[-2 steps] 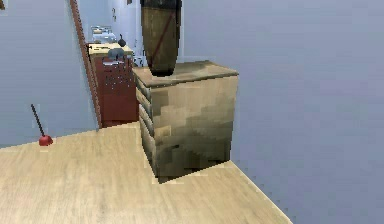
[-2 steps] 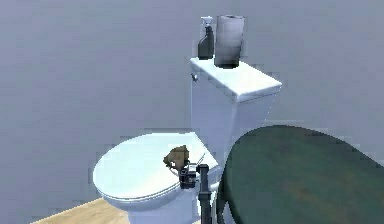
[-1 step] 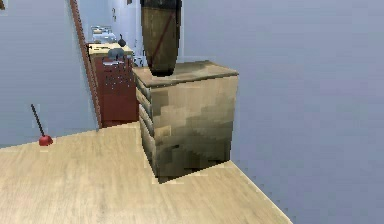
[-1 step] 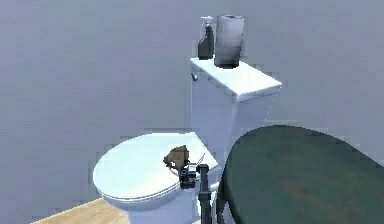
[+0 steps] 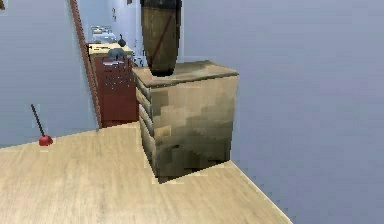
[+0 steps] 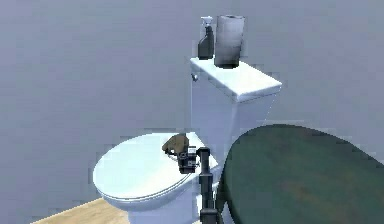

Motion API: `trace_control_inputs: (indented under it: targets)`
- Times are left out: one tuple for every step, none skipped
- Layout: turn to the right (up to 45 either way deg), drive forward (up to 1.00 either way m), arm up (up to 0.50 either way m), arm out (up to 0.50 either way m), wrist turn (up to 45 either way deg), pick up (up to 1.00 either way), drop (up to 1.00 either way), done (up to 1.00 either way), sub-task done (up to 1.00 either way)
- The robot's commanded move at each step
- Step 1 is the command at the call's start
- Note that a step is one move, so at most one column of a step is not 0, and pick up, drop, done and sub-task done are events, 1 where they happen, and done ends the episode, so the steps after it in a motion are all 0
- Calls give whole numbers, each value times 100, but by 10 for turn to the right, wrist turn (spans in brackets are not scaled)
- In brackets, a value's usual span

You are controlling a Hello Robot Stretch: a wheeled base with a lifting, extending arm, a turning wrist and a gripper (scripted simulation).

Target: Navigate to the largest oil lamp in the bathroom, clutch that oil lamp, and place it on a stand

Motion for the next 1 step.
trace_control_inputs:
  targets:
    - [0,0,42,0,0,0,0,0,0]
